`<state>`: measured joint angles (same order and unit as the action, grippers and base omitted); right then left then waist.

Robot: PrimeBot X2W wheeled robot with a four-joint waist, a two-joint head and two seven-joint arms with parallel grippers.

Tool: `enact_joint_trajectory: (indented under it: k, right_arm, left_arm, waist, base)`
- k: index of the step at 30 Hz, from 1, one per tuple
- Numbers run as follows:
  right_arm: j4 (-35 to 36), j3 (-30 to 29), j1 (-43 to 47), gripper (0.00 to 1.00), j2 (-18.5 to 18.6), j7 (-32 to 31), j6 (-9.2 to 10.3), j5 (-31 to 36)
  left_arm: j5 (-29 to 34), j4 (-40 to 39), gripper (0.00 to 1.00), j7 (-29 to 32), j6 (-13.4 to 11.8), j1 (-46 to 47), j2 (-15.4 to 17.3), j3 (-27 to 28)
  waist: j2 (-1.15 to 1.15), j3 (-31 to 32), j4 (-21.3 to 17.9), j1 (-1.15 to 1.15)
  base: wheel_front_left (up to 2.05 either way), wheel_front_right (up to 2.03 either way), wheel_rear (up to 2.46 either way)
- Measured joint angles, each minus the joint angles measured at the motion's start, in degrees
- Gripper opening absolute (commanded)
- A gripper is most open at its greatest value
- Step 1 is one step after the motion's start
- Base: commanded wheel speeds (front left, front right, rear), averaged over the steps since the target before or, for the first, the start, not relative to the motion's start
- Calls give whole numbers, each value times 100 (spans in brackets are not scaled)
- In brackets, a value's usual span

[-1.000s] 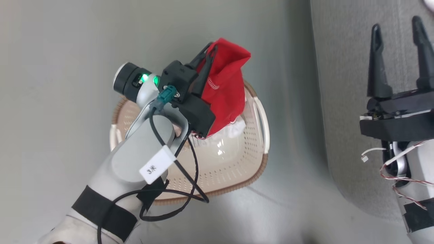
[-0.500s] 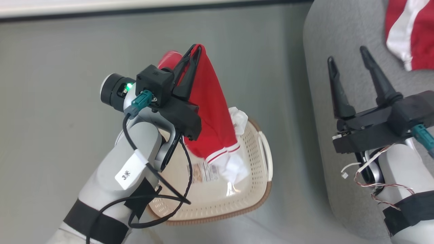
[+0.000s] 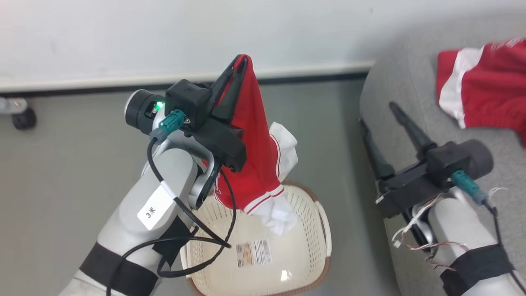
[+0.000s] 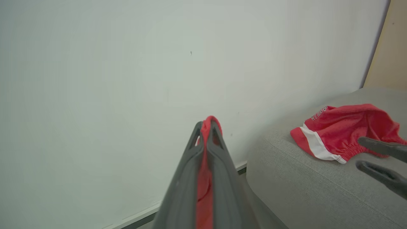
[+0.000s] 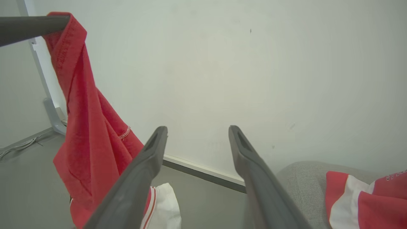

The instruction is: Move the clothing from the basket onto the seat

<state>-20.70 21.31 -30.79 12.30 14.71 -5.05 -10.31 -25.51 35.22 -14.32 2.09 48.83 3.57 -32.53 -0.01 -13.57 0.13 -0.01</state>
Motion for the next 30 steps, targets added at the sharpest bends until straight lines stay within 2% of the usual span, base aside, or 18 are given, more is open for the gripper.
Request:
enact_joint_trajectory:
  k: [10,17,30]
  right_arm:
    - [-711,478,121,100,-311,-1,-141,-90]
    - [-1070,835,168,100,-512,0,-201,-188]
    - [-1328,1607,165,100,-633,0,-203,-467]
  left_arm:
    - [-76,374,0,3,101,-7,-93,-238]
    - [-218,277,0,102,143,-166,-131,-442]
    - [-310,-81,0,278,90,-268,-136,-642]
  waist:
    - [1,850,173,0]
    - [0,1365,348,0]
    - [0,1744,740,0]
  base:
    - [0,0,0]
    - [0,0,0]
    - [0,0,0]
